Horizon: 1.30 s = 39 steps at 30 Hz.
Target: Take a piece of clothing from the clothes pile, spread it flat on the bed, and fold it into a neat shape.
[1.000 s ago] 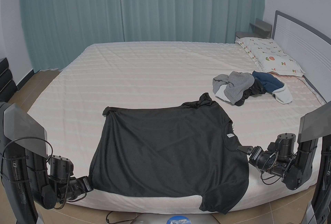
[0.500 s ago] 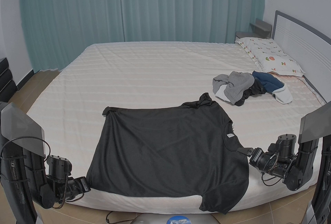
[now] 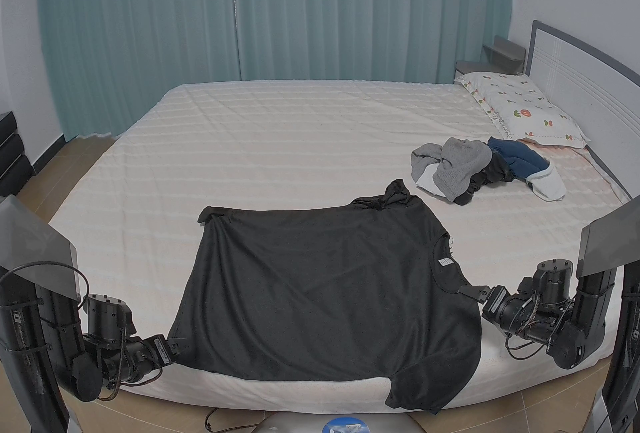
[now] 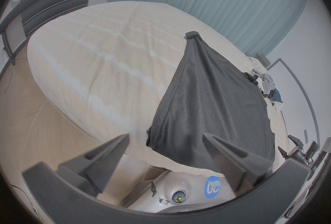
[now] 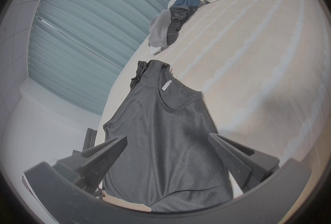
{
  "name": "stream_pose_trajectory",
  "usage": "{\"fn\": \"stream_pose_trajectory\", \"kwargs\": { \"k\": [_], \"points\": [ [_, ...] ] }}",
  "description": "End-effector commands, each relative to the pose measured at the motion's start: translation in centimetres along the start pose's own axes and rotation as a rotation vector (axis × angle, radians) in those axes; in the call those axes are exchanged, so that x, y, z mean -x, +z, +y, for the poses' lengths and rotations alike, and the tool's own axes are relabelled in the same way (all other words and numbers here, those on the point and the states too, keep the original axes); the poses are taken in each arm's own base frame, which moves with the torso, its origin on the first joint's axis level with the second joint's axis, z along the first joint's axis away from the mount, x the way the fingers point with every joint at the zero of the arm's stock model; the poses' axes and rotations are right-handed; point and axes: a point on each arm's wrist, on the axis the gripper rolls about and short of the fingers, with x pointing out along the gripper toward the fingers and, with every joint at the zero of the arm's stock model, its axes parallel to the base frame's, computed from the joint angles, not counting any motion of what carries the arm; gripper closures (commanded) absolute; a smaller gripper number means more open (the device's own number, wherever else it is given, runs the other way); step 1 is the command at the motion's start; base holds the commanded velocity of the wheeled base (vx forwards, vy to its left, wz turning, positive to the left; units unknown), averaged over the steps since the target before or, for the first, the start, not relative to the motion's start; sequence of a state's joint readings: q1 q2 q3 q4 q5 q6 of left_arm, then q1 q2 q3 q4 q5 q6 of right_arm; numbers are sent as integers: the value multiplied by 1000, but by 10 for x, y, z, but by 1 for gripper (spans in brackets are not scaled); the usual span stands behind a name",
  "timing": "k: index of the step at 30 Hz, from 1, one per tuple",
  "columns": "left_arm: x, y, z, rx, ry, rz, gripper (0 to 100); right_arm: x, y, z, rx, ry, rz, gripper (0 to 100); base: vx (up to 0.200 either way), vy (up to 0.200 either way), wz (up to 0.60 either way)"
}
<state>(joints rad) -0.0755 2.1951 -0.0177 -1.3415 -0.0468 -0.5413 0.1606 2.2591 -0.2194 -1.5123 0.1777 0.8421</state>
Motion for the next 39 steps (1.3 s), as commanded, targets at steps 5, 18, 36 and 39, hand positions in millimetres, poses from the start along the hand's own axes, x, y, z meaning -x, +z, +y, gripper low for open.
{"fn": "stream_pose_trajectory", "kwargs": {
  "k": [5, 18, 36, 39],
  "points": [
    [1, -4, -2, 60, -62, 48, 0, -1, 0, 0, -2, -1, 2, 0, 0, 0, 0],
    [-15, -4, -1, 89, -60, 59, 100, -1, 0, 0, -2, -1, 0, 0, 0, 0, 0],
    [-10, -13, 8, -26, 71, 55, 100, 8, -7, -7, 83, -37, 40, 0, 0, 0, 0],
    [-8, -16, 10, -62, 114, 75, 100, 11, -9, -10, 119, -49, 53, 0, 0, 0, 0]
  ]
}}
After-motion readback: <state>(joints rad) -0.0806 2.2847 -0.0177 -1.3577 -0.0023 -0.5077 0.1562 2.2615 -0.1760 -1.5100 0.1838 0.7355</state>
